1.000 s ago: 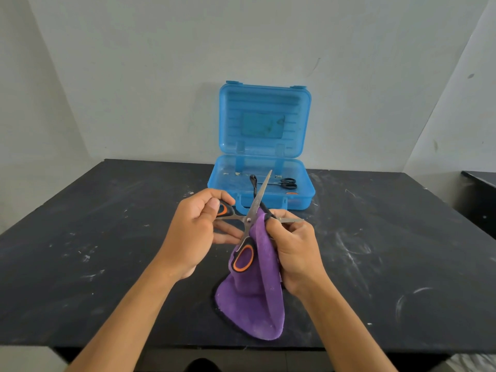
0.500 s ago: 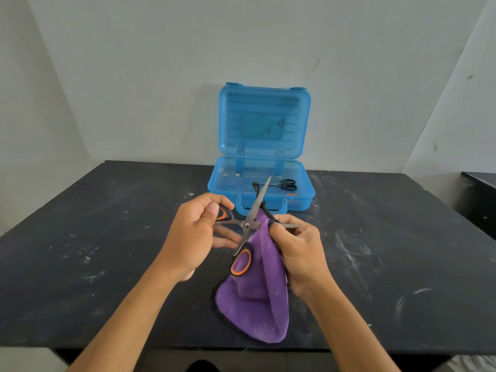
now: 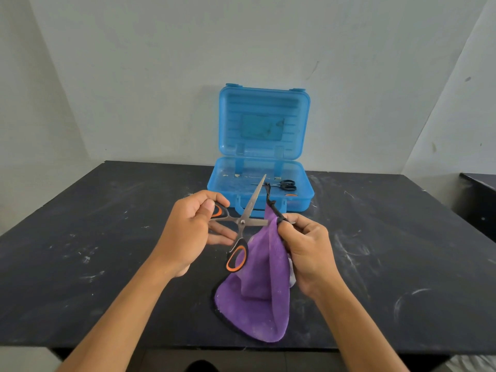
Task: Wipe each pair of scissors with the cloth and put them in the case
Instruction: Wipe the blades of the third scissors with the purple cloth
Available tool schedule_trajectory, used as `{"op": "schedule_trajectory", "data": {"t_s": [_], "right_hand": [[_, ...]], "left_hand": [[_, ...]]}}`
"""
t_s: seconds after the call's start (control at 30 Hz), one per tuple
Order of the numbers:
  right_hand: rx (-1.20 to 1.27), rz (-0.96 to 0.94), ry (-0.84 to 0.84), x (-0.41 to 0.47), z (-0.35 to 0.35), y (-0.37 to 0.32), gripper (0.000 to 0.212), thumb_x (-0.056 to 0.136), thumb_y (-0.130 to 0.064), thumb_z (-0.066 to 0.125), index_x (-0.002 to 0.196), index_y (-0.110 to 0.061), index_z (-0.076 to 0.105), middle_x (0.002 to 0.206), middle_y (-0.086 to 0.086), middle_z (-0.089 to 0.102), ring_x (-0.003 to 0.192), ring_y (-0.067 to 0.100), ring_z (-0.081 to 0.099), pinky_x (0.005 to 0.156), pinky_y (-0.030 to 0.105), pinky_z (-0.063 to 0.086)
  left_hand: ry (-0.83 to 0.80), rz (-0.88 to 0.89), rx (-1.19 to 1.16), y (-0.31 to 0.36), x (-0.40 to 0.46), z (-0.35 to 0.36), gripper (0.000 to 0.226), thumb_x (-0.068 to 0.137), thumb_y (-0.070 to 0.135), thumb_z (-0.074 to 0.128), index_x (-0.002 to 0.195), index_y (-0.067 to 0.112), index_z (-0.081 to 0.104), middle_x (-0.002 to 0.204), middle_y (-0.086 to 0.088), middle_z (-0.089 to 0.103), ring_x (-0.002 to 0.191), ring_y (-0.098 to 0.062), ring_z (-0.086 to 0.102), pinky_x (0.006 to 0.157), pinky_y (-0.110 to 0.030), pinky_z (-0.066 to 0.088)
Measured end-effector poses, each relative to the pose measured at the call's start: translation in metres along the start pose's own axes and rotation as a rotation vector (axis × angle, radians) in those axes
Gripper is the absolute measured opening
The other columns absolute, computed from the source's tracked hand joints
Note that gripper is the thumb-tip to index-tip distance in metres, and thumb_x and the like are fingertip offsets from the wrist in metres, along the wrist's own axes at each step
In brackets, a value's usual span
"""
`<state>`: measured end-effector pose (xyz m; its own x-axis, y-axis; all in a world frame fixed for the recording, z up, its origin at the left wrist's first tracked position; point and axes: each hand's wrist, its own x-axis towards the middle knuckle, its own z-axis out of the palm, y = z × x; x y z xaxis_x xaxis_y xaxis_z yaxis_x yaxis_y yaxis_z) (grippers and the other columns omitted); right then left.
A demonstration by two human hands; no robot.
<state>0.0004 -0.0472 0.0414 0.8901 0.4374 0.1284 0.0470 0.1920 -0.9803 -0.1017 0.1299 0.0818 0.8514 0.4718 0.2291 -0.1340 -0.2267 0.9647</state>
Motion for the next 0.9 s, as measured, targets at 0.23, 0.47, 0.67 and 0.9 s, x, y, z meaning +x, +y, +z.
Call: {"op": "schedule_trajectory", "data": {"t_s": [0.23, 0.47, 0.67, 0.9], "right_hand": [[-0.004, 0.010, 0.001, 0.001, -0.010, 0.001, 0.008, 0.079, -0.027, 0.077, 0.080, -0.021, 0.083, 0.079, 0.005, 0.076, 0.075, 0.021, 0.072, 0.070, 0.035, 0.059], [0.028, 0.002, 0.010, 0.001, -0.017, 0.001, 0.010, 0.080, -0.028, 0.079, 0.083, -0.020, 0.084, 0.080, 0.004, 0.078, 0.072, 0.017, 0.075, 0.067, 0.029, 0.060], [0.154, 0.005, 0.131, 0.006, -0.036, -0.008, 0.014, 0.089, -0.029, 0.077, 0.086, -0.017, 0.084, 0.077, 0.004, 0.078, 0.066, 0.015, 0.072, 0.061, 0.026, 0.061], [-0.006, -0.070, -0.071, 0.010, -0.029, -0.030, 0.007, 0.094, -0.021, 0.078, 0.095, -0.018, 0.084, 0.086, 0.006, 0.078, 0.077, 0.018, 0.072, 0.069, 0.026, 0.060]], "left_hand": [[-0.015, -0.017, -0.010, -0.001, 0.002, -0.006, 0.037, 0.109, 0.011, 0.032, 0.096, 0.012, 0.066, 0.093, -0.014, 0.056, 0.065, -0.034, 0.075, 0.059, -0.033, 0.063], [-0.028, -0.009, 0.012, -0.003, 0.003, -0.010, 0.037, 0.109, 0.012, 0.032, 0.096, 0.013, 0.067, 0.093, -0.015, 0.056, 0.066, -0.035, 0.075, 0.060, -0.035, 0.063], [0.027, -0.011, 0.025, -0.001, 0.004, -0.027, 0.040, 0.109, 0.012, 0.033, 0.091, 0.017, 0.069, 0.093, -0.013, 0.059, 0.063, -0.036, 0.075, 0.058, -0.036, 0.063], [-0.077, 0.018, 0.120, 0.011, 0.005, -0.021, 0.037, 0.108, 0.013, 0.036, 0.092, 0.018, 0.069, 0.093, -0.011, 0.062, 0.063, -0.034, 0.075, 0.059, -0.039, 0.064]]}}
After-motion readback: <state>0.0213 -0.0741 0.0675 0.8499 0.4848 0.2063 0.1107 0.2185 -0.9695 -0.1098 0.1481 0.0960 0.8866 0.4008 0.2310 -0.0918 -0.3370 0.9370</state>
